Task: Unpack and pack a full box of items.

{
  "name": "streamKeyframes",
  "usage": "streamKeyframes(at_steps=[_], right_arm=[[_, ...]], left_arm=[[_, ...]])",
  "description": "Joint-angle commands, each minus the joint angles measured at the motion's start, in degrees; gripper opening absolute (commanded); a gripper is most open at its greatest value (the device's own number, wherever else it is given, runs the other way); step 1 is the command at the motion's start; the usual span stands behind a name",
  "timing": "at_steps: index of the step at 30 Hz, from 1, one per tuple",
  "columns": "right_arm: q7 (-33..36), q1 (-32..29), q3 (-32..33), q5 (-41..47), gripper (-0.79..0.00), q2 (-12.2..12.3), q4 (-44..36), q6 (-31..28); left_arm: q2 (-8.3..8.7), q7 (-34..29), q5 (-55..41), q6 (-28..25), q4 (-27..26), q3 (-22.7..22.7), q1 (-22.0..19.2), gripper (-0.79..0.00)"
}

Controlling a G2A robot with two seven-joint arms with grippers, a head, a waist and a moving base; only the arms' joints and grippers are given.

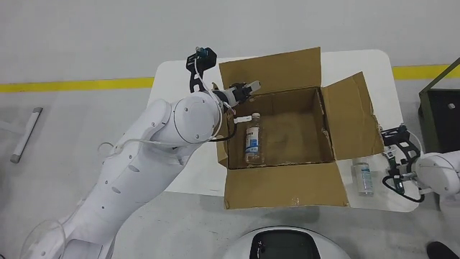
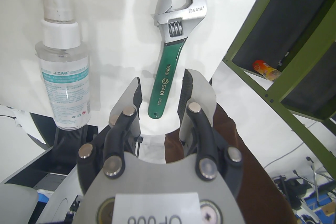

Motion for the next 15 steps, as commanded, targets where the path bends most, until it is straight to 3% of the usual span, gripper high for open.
streamKeyframes(at_steps=[1, 15], right_arm=[[-0.37, 0.08, -0.14, 0.42, -0.413, 0.02, 0.43, 0.08], [-1.50, -0.31, 0.18, 0.32, -0.480, 0.31, 1.24, 1.81]], left_arm=[[0.00, 0.00, 0.00, 0.00, 0.00, 0.00, 0.00, 0.000], [0.00, 0.00, 0.00, 0.00, 0.00, 0.00, 0.00, 0.000]])
